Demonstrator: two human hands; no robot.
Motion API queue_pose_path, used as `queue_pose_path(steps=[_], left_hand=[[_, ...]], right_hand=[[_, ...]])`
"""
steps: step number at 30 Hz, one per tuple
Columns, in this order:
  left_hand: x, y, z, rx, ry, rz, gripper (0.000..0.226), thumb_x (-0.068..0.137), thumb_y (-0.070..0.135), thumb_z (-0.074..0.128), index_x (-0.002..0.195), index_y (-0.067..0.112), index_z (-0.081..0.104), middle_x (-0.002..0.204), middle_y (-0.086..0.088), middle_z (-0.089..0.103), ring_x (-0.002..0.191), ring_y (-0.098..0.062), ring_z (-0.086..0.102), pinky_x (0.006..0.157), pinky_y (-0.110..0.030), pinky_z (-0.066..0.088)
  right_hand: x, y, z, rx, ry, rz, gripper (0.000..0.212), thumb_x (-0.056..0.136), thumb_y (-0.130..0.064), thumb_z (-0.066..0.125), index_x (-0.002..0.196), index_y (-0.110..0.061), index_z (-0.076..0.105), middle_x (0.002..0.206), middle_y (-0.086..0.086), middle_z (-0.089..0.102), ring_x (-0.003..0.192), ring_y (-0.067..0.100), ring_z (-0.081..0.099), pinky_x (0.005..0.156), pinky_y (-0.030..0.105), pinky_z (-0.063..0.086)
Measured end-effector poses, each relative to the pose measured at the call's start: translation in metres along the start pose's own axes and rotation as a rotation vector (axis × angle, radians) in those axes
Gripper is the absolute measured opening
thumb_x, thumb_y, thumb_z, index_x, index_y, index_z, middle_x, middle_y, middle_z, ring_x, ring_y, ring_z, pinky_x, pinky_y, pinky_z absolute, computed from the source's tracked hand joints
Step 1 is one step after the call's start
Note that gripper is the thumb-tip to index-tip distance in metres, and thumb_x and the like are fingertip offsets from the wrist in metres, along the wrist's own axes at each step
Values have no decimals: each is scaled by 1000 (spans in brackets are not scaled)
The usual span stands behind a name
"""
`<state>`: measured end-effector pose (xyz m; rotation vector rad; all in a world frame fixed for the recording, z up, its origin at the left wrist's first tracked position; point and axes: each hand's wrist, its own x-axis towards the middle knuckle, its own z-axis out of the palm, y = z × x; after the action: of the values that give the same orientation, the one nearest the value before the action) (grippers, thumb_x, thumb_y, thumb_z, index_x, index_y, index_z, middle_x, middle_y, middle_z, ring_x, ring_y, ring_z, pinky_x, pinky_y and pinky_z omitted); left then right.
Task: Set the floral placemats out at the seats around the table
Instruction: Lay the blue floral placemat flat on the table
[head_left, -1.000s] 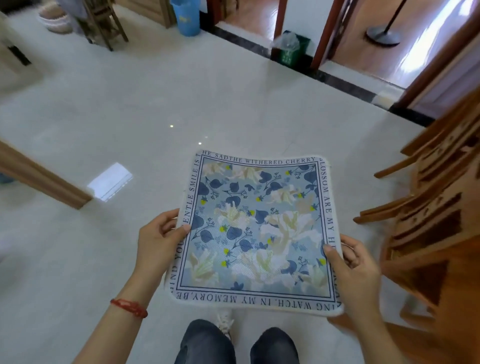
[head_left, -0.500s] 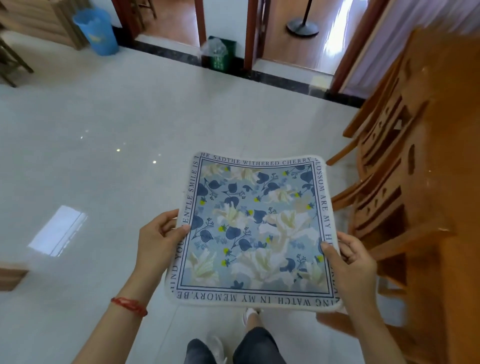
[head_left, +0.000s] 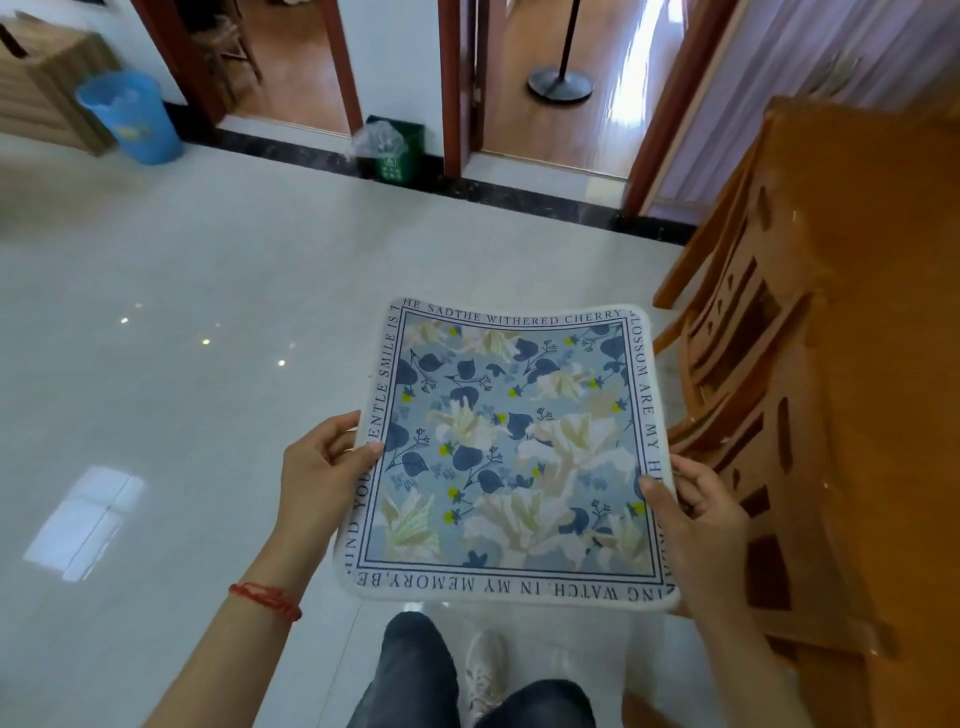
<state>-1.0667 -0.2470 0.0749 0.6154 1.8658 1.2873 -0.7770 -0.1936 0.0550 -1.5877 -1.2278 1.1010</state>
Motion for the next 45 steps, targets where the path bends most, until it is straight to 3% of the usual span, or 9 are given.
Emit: queue_pose_path(steps=[3, 6, 10, 15, 19, 23, 32, 39, 45], left_hand=[[27, 13, 17, 17, -36, 10, 25, 82, 0, 63, 102, 16, 63, 83, 0, 70, 58, -6, 68, 49, -16, 52], [58, 27, 36, 35, -91, 21, 25, 82, 0, 63, 100, 17, 63, 78, 4, 71, 58, -5, 68, 48, -16, 52], [101, 47, 62, 54, -195, 52, 29, 81, -3, 62, 86, 26, 62, 62, 16, 70, 55, -2, 66, 47, -14, 50], [156, 78, 92, 106, -313, 74, 25, 80, -3, 64, 97, 15, 63, 69, 9, 70, 54, -4, 66, 47, -15, 51], [189, 100, 121, 138, -428, 112, 24, 80, -1, 64, 97, 16, 62, 67, 8, 70, 52, -4, 66, 46, -15, 51], [207, 115, 153, 170, -557, 141, 24, 80, -1, 64, 95, 18, 62, 62, 15, 70, 53, -6, 67, 45, -17, 51], [196, 130, 229, 234, -802, 201, 23, 82, 1, 63, 94, 21, 64, 80, 4, 71, 59, -9, 69, 47, -22, 54], [161, 132, 285, 274, -933, 260, 23, 82, 0, 62, 95, 19, 65, 66, 16, 71, 56, -6, 67, 47, -19, 53], [116, 136, 336, 275, -1031, 291, 26, 82, -3, 60, 91, 20, 66, 66, 16, 71, 57, -5, 67, 47, -17, 52]], right_hand=[[22, -3, 2, 8, 33, 14, 20, 83, -6, 63, 102, -13, 59, 72, -14, 70, 69, 3, 68, 51, 19, 54], [44, -3, 6, -10, 84, 33, 20, 83, -10, 64, 101, -17, 59, 73, -23, 70, 71, 6, 68, 54, 22, 56], [70, -8, 14, 18, 185, 57, 19, 83, -9, 64, 92, -25, 60, 75, -13, 71, 70, 6, 68, 56, 25, 57], [93, -21, 26, 61, 297, 90, 20, 83, -7, 63, 97, -20, 60, 75, -23, 70, 70, 5, 68, 57, 24, 56], [104, -26, 31, 99, 428, 110, 22, 83, -5, 63, 94, -24, 61, 78, -13, 72, 74, 8, 69, 61, 27, 58], [104, -28, 28, 153, 546, 139, 20, 83, -5, 63, 101, -13, 62, 86, -5, 73, 78, 14, 70, 64, 33, 59], [81, -24, -3, 251, 802, 204, 18, 84, -4, 61, 99, -12, 61, 85, -7, 73, 76, 14, 71, 59, 30, 58], [59, -16, -43, 305, 959, 192, 23, 83, -1, 61, 91, -22, 59, 75, -15, 72, 69, 7, 69, 56, 22, 56], [43, 0, -86, 338, 1076, 218, 21, 83, -3, 63, 96, -19, 60, 80, -12, 73, 70, 13, 70, 56, 29, 58]])
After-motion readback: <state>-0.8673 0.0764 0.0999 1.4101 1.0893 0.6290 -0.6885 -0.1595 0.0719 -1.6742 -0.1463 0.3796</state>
